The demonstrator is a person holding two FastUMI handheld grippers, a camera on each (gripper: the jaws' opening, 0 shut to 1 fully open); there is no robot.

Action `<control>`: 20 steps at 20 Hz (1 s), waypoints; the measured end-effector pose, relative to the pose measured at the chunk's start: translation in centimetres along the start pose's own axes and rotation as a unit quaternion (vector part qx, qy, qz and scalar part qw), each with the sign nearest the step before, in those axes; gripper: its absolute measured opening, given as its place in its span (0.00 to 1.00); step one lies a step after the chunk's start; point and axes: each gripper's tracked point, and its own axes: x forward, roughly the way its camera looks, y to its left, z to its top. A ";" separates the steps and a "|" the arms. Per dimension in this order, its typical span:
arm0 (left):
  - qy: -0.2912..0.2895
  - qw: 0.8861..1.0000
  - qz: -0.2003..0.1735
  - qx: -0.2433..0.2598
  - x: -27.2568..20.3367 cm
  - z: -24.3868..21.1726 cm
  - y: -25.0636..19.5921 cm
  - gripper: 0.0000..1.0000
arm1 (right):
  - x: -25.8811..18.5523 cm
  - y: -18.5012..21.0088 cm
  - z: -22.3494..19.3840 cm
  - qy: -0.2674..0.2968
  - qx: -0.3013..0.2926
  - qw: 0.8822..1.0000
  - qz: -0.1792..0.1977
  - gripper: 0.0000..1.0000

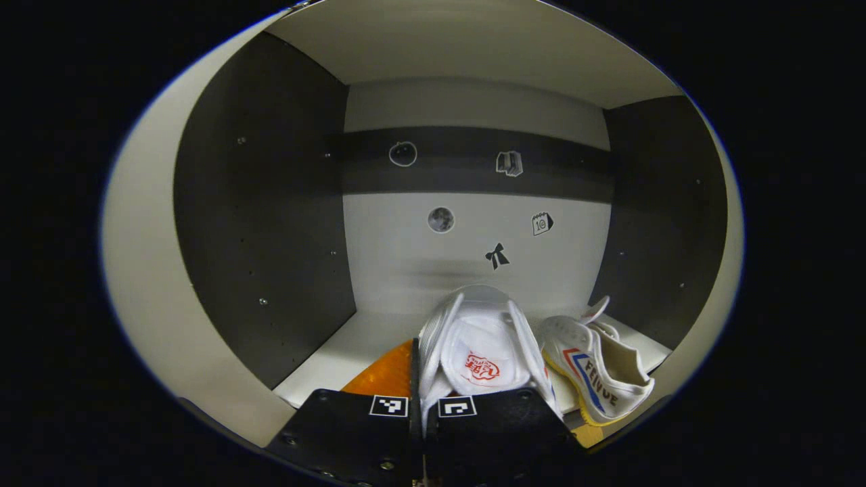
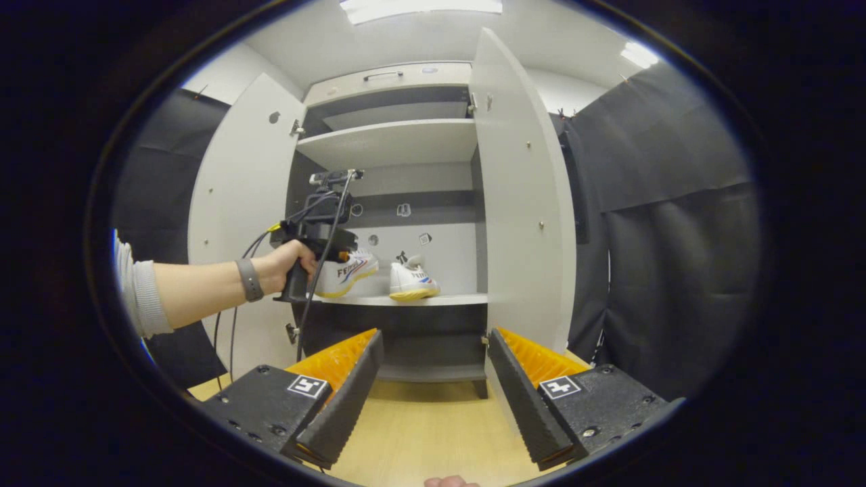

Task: Grab one shoe with the right hand and put it into the shoe cabinet, grab the other shoe with the left hand and put it into the shoe cabinet; then close the right door with the right hand and the left door with the left hand.

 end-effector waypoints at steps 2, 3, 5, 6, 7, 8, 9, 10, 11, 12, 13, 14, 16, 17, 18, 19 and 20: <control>0.025 1.000 0.003 -0.005 1.5 -0.8 0.2 0.02 | 0.0 -0.4 0.1 -0.005 -0.004 1.000 -0.009 0.99; 0.047 0.999 0.002 -0.006 1.9 -1.4 0.3 0.01 | 0.0 -0.5 0.1 -0.007 -0.004 1.000 -0.011 0.99; 0.072 0.997 0.005 -0.010 2.7 -2.5 0.6 0.02 | 0.3 -0.6 -0.1 -0.006 -0.002 1.000 -0.011 0.99; 0.081 0.997 0.009 -0.009 3.0 -2.9 0.9 0.00 | 0.4 -0.6 -0.1 -0.006 -0.002 1.000 -0.012 0.99; 0.092 0.996 0.010 -0.006 3.2 -3.4 1.1 0.02 | 0.5 -0.6 -0.1 -0.006 -0.001 1.000 -0.012 0.99; 0.102 0.995 0.007 -0.004 3.3 -3.8 1.2 0.13 | 0.6 -0.5 -0.1 -0.005 0.000 1.000 -0.011 0.99; 0.108 0.994 0.004 -0.009 3.4 -3.9 1.0 0.02 | 0.8 -0.5 -0.3 -0.004 0.000 1.000 -0.011 0.99; 0.114 0.993 -0.003 -0.014 3.5 -3.9 0.8 0.02 | 0.9 -0.4 -0.3 -0.002 -0.001 1.000 -0.010 0.99; 0.121 0.992 -0.014 -0.021 3.7 -4.0 0.4 0.03 | 1.0 -0.2 -0.4 -0.002 -0.001 1.000 -0.009 0.99; 0.126 0.992 -0.020 -0.025 3.5 -4.1 0.1 0.06 | 1.1 -0.1 -0.3 -0.002 -0.001 1.000 -0.007 0.99; 0.120 0.992 -0.017 -0.026 3.4 -3.7 0.2 0.16 | 1.0 -0.1 -0.2 -0.004 -0.003 1.000 -0.007 0.99; 0.121 0.992 -0.021 -0.023 3.3 -3.8 0.1 0.22 | 1.0 -0.1 -0.1 -0.005 -0.005 1.000 -0.007 0.99; 0.119 0.992 -0.025 -0.022 2.6 -3.4 0.1 0.26 | 1.0 0.1 -0.1 -0.005 -0.007 1.000 -0.005 0.99; 0.119 0.992 -0.029 -0.022 2.1 -3.3 0.1 0.43 | 0.9 0.1 0.0 -0.008 -0.007 1.000 -0.005 0.99; 0.115 0.993 -0.034 -0.020 1.7 -3.0 0.1 0.35 | 0.9 0.1 0.0 -0.008 -0.006 1.000 -0.004 0.99; 0.113 0.993 -0.041 -0.018 1.1 -2.8 0.0 0.56 | 0.9 0.2 -0.1 -0.007 -0.005 1.000 -0.003 0.99; 0.107 0.993 -0.047 -0.012 0.4 -2.6 -0.1 0.40 | 0.9 0.2 -0.1 -0.006 -0.003 1.000 -0.002 0.99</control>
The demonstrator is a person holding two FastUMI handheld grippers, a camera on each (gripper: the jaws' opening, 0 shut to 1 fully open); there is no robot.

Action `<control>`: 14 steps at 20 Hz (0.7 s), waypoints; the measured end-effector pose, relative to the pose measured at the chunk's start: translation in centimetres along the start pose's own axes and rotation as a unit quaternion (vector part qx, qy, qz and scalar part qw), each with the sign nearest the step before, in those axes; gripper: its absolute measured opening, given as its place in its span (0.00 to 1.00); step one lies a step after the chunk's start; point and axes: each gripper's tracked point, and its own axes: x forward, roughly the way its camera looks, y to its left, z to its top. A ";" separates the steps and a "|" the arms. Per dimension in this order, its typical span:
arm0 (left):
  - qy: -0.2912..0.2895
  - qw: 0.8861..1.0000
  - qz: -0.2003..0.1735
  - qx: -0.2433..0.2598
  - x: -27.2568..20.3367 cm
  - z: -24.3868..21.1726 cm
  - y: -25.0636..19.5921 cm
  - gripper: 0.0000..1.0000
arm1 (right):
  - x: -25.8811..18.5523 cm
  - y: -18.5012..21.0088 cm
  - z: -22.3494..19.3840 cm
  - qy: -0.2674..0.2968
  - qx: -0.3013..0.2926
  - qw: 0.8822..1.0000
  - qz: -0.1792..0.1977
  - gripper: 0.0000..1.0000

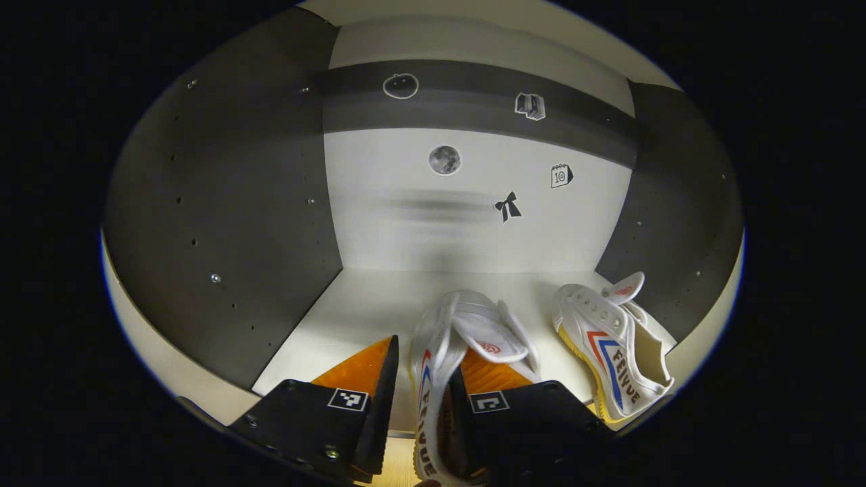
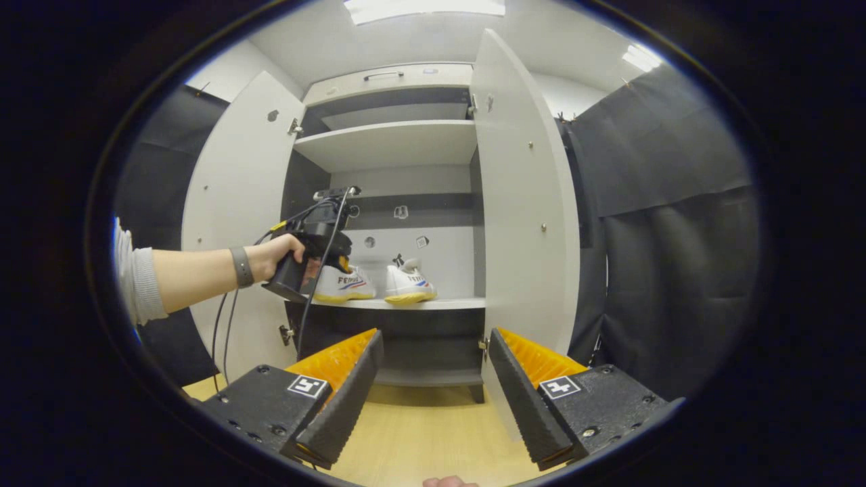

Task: Grab one shoe with the right hand and put it into the shoe cabinet, grab the other shoe with the left hand and put it into the shoe cabinet; then close the right door with the right hand and the left door with the left hand.

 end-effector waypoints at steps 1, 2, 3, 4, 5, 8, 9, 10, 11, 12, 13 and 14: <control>-0.014 1.000 -0.002 0.010 -0.7 0.3 0.0 0.40 | 0.0 0.0 0.0 -0.001 0.002 1.000 0.001 0.99; -0.026 0.999 -0.002 0.023 -1.5 0.6 0.1 0.40 | 0.0 0.1 0.1 -0.001 0.003 1.000 0.001 0.99; -0.037 0.999 -0.004 0.030 -2.5 0.7 0.1 0.40 | -0.2 0.1 0.1 -0.003 0.005 1.000 0.002 0.99; -0.061 0.997 0.002 0.036 -3.7 1.4 0.3 0.40 | -0.3 0.1 0.2 -0.004 0.005 1.000 0.003 0.99; -0.093 0.995 0.006 0.043 -5.3 2.4 0.5 0.43 | -0.4 0.0 0.3 -0.005 0.005 1.000 0.003 0.99; -0.170 0.985 0.000 0.040 -10.9 4.1 0.0 0.44 | -0.8 0.1 0.2 -0.005 0.006 1.000 0.006 0.99; -0.195 0.980 -0.013 0.032 -13.4 4.1 -0.5 0.43 | -1.0 0.0 0.2 -0.005 0.007 1.000 0.007 0.99; -0.225 0.974 -0.023 0.029 -16.1 4.2 -0.6 0.43 | -1.2 0.0 0.2 -0.006 0.008 1.000 0.008 0.99; -0.256 0.966 -0.025 0.032 -18.5 3.9 -0.7 0.45 | -1.6 0.0 0.2 -0.005 0.009 1.000 0.009 0.99; -0.279 0.959 -0.026 0.035 -20.9 3.0 -0.7 0.38 | -1.9 -0.1 0.3 -0.005 0.009 1.000 0.011 0.99; -0.294 0.955 -0.022 0.038 -23.1 1.8 -0.6 0.48 | -1.9 -0.2 0.0 -0.005 0.008 1.000 0.011 0.99; -0.306 0.951 -0.023 0.038 -25.2 0.3 -0.6 0.65 | -2.2 -0.3 0.0 -0.004 0.007 1.000 0.012 0.99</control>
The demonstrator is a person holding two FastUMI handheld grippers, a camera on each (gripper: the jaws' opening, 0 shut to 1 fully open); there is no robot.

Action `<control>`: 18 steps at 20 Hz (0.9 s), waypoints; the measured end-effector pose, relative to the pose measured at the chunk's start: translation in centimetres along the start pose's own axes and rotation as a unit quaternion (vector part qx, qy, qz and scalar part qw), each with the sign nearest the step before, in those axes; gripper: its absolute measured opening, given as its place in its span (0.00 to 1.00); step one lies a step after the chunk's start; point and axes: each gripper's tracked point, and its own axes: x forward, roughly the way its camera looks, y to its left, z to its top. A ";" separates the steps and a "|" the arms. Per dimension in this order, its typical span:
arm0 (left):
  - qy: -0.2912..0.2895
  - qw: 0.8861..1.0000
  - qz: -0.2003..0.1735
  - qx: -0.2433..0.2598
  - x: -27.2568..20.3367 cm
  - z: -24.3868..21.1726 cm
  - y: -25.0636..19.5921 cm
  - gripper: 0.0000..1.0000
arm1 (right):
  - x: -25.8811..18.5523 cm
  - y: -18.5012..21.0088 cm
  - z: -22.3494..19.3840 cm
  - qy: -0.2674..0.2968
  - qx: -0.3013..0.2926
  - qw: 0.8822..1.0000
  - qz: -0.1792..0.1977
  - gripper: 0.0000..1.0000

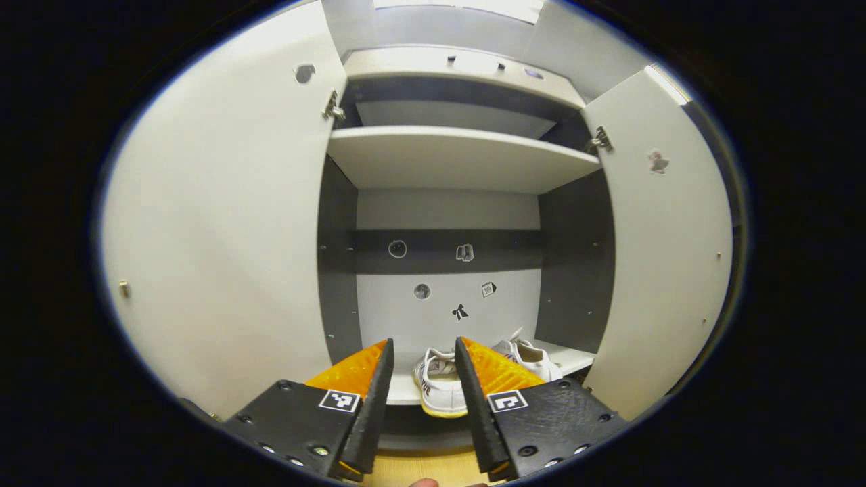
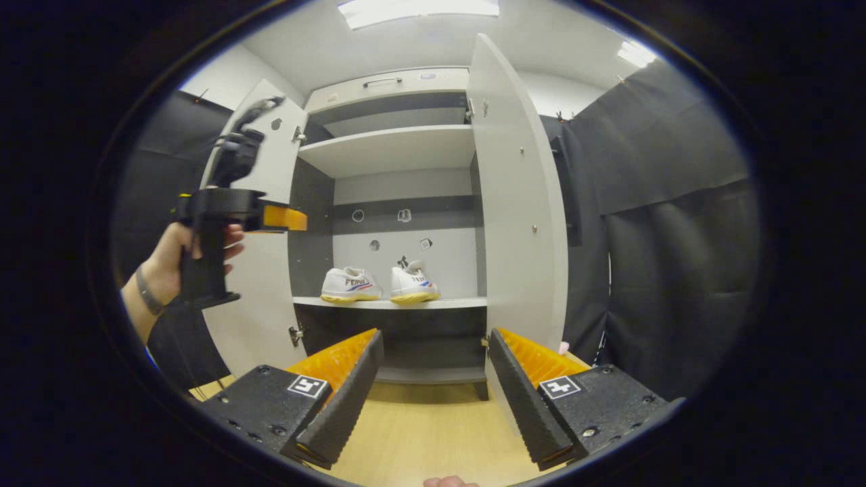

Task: Grab one shoe with the right hand and put it into the shoe cabinet, grab the other shoe with the left hand and put it into the shoe cabinet; then close the right door with the right hand and the left door with the left hand.

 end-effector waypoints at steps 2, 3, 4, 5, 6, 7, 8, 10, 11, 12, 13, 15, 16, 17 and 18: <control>-0.018 1.000 0.006 -0.007 -5.1 -0.1 -0.1 0.65 | -0.6 -0.2 0.0 0.002 -0.001 1.000 0.001 0.99; -0.022 1.000 0.010 -0.011 -7.3 -0.6 0.0 0.69 | -0.9 -0.2 -0.1 0.004 0.000 1.000 0.002 0.99; -0.020 1.000 0.017 -0.015 -9.0 -1.6 0.4 0.73 | -1.2 -0.2 -0.2 0.006 0.002 1.000 0.003 0.99; -0.013 1.000 0.022 -0.019 -10.5 -2.8 0.4 0.81 | -1.5 -0.1 -0.4 0.009 0.002 1.000 0.004 0.99; -0.005 0.999 0.027 -0.025 -11.7 -4.0 0.4 0.84 | -2.1 -0.3 0.1 0.011 0.001 1.000 0.003 0.99; 0.001 0.999 0.031 -0.032 -12.8 -5.1 0.3 0.89 | -2.4 -0.4 0.1 0.010 -0.001 1.000 0.003 0.99; -0.007 0.999 0.034 -0.036 -14.0 -5.8 0.3 0.90 | -2.8 -0.4 0.2 0.009 -0.002 1.000 0.004 0.99; -0.025 0.998 0.041 -0.029 -16.2 -6.7 0.4 0.93 | -3.5 -0.5 0.1 0.008 -0.005 1.000 0.002 0.99; -0.025 0.998 0.045 -0.022 -17.4 -7.6 0.2 0.93 | -4.0 -0.8 0.0 0.008 -0.005 1.000 -0.002 0.99; -0.023 0.999 0.045 -0.013 -18.2 -8.3 -0.3 0.94 | -4.4 -1.1 0.1 0.008 -0.005 1.000 -0.008 0.99; -0.021 0.999 0.044 -0.004 -19.0 -8.8 -0.8 0.94 | -4.8 -1.7 -0.1 0.010 -0.005 1.000 -0.015 0.99; -0.015 0.999 0.036 0.002 -19.8 -9.6 -1.9 0.94 | -5.4 -2.5 -0.6 0.017 -0.007 0.999 -0.026 0.99; -0.008 1.000 0.027 0.001 -19.9 -10.1 -2.6 0.93 | -5.6 -3.2 -0.7 0.021 -0.008 0.999 -0.032 0.99; 0.002 1.000 0.021 -0.002 -20.0 -10.5 -3.2 0.93 | -5.9 -4.1 -0.6 0.021 -0.008 0.999 -0.041 0.99; 0.013 1.000 0.014 -0.005 -19.9 -11.0 -3.6 0.93 | -6.0 -5.3 -0.4 0.022 -0.010 0.999 -0.049 0.99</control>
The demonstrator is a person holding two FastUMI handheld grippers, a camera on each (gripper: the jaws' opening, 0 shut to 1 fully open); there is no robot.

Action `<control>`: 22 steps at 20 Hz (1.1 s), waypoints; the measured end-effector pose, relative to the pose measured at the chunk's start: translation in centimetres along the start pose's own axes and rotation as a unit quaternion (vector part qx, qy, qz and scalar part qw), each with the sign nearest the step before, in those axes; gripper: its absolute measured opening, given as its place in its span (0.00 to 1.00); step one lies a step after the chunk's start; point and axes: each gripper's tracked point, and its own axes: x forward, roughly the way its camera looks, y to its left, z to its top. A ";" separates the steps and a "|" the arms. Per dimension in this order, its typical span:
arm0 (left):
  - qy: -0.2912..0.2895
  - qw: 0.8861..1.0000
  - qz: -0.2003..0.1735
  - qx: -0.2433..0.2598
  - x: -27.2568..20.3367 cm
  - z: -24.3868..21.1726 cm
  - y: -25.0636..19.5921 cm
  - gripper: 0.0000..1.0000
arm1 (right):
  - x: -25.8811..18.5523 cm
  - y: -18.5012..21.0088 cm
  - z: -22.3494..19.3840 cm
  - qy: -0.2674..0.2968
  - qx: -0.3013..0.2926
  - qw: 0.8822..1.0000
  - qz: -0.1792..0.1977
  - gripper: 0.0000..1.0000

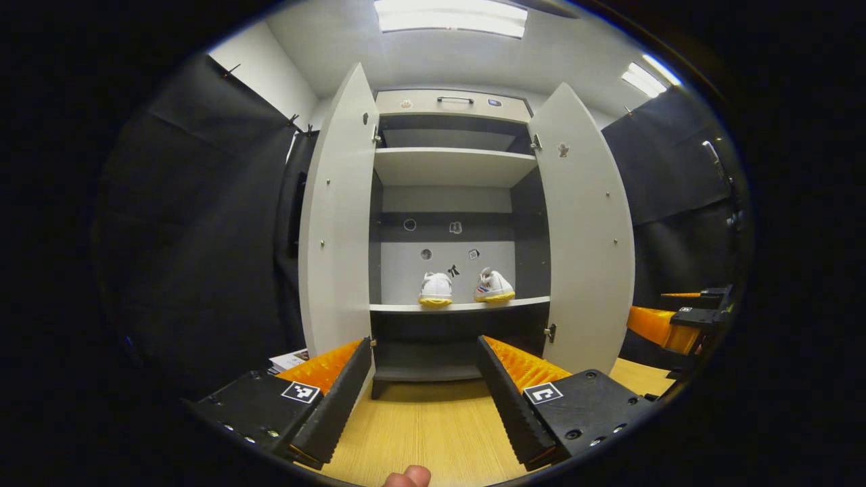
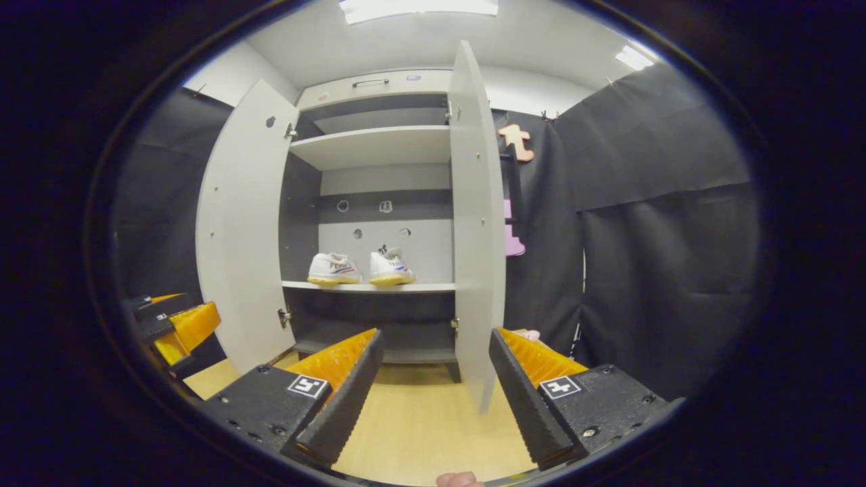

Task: Grab one shoe with the right hand and put it into the shoe cabinet, grab the other shoe with the left hand and put it into the shoe cabinet; then close the right door with the right hand and the left door with the left hand.

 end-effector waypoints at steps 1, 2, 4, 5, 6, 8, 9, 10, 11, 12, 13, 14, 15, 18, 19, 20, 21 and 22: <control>0.005 1.000 -0.002 -0.001 0.0 -0.2 -0.2 0.93 | 0.0 -1.4 0.2 0.000 -0.003 1.000 -0.012 0.99; 0.007 1.000 -0.003 -0.001 0.0 -0.3 -0.3 0.93 | 0.4 -2.7 0.3 -0.001 -0.006 1.000 -0.024 0.99; 0.007 1.000 -0.003 0.002 0.0 -0.4 -0.4 0.93 | 0.8 -6.1 1.5 -0.006 -0.008 0.999 -0.050 0.99; 0.007 1.000 -0.003 0.004 0.0 -0.3 -0.4 0.93 | 1.3 -7.7 2.2 -0.010 -0.009 0.998 -0.064 0.99; 0.006 1.000 -0.006 0.005 0.1 -0.3 -0.6 0.93 | 1.8 -9.2 3.1 -0.014 -0.015 0.997 -0.076 0.98; 0.003 1.000 -0.013 0.008 0.3 -0.2 -1.3 0.93 | 3.3 -11.8 5.5 -0.030 -0.020 0.995 -0.097 0.99; 0.002 1.000 -0.016 0.008 0.3 -0.2 -1.6 0.93 | 4.2 -12.8 6.7 -0.038 -0.019 0.994 -0.103 0.99; 0.002 1.000 -0.017 0.008 0.3 -0.2 -1.8 0.93 | 5.1 -13.5 7.9 -0.044 -0.018 0.993 -0.108 0.99; 0.001 1.000 -0.017 0.008 0.3 -0.2 -2.0 0.93 | 5.1 -14.3 9.7 -0.054 -0.017 0.992 -0.109 0.99; 0.001 1.000 -0.018 0.009 0.0 -0.2 -2.1 0.93 | 5.9 -14.8 10.7 -0.060 -0.020 0.992 -0.110 0.99; 0.001 1.000 -0.019 0.010 -0.1 -0.3 -2.2 0.93 | 6.7 -15.4 11.6 -0.065 -0.022 0.991 -0.111 0.99; 0.002 1.000 -0.019 0.010 0.0 -0.4 -2.2 0.93 | 8.0 -15.2 11.7 -0.068 -0.023 0.991 -0.109 0.99; 0.004 1.000 -0.018 0.010 0.0 -0.5 -2.1 0.93 | 8.6 -15.5 12.9 -0.067 -0.022 0.992 -0.108 0.99; 0.015 1.000 -0.011 0.005 0.1 -1.0 -1.6 0.93 | 11.0 -15.5 14.4 -0.064 -0.024 0.993 -0.100 0.99; 0.019 1.000 -0.012 0.003 0.1 -1.3 -1.6 0.93 | 11.4 -15.4 14.6 -0.065 -0.023 0.993 -0.099 0.99; 0.023 1.000 -0.012 0.002 0.2 -1.4 -1.5 0.93 | 11.9 -15.2 15.0 -0.067 -0.025 0.993 -0.098 0.99; 0.025 1.000 -0.009 0.005 0.2 -1.5 -1.3 0.93 | 12.3 -15.4 15.0 -0.067 -0.027 0.992 -0.102 0.99; 0.025 1.000 -0.004 0.007 0.2 -1.6 -1.0 0.93 | 12.6 -15.8 15.4 -0.070 -0.026 0.991 -0.107 0.98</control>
